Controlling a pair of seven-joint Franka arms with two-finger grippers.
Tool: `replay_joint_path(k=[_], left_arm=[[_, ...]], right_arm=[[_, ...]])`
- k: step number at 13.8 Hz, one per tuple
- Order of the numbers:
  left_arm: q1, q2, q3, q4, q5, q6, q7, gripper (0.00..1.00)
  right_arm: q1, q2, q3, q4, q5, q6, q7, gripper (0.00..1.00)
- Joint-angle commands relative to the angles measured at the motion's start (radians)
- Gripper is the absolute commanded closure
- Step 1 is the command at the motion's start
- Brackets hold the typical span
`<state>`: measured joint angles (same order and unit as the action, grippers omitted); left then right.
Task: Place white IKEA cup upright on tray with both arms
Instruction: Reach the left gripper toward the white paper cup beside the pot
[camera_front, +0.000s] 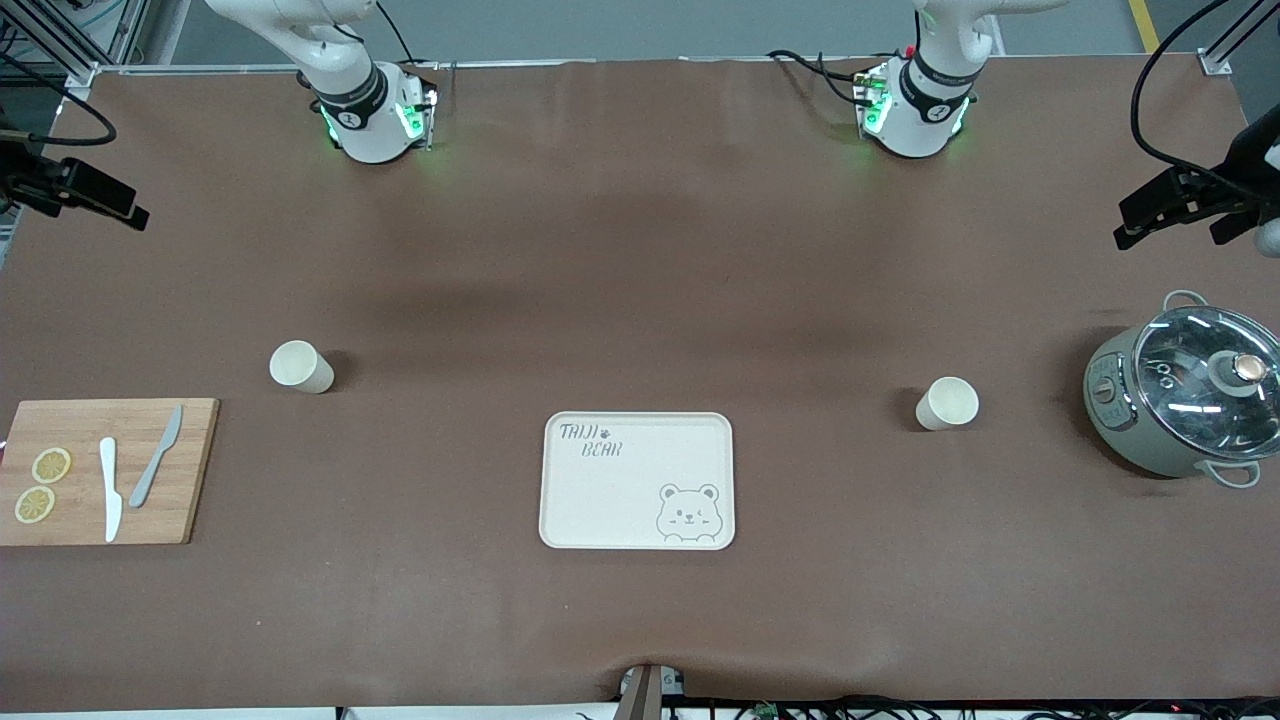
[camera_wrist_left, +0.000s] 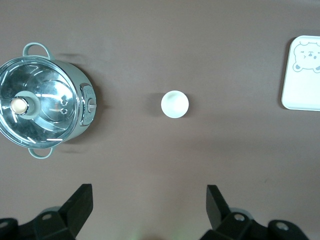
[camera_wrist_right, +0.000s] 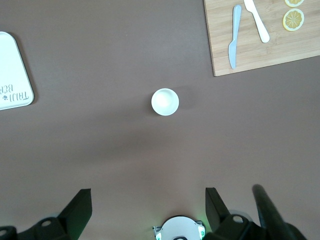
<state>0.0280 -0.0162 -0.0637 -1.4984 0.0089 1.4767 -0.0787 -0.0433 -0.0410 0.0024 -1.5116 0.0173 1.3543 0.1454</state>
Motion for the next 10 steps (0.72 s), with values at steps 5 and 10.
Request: replay_joint_path(k=[5, 10], left_arm=[[0.029, 0.03, -0.005, -0.167, 0.005, 0.12, -0.012, 0.0], [0.036, 0.051, -0.007, -0.399, 0.006, 0.471, -0.01, 0.0]], right_arm=[[-0.02, 0.003, 0.008, 0.004, 0.016, -0.004, -0.001, 0.0], [-0.017, 0.019, 0.007, 0.019, 0.018, -0.003, -0.003, 0.0]])
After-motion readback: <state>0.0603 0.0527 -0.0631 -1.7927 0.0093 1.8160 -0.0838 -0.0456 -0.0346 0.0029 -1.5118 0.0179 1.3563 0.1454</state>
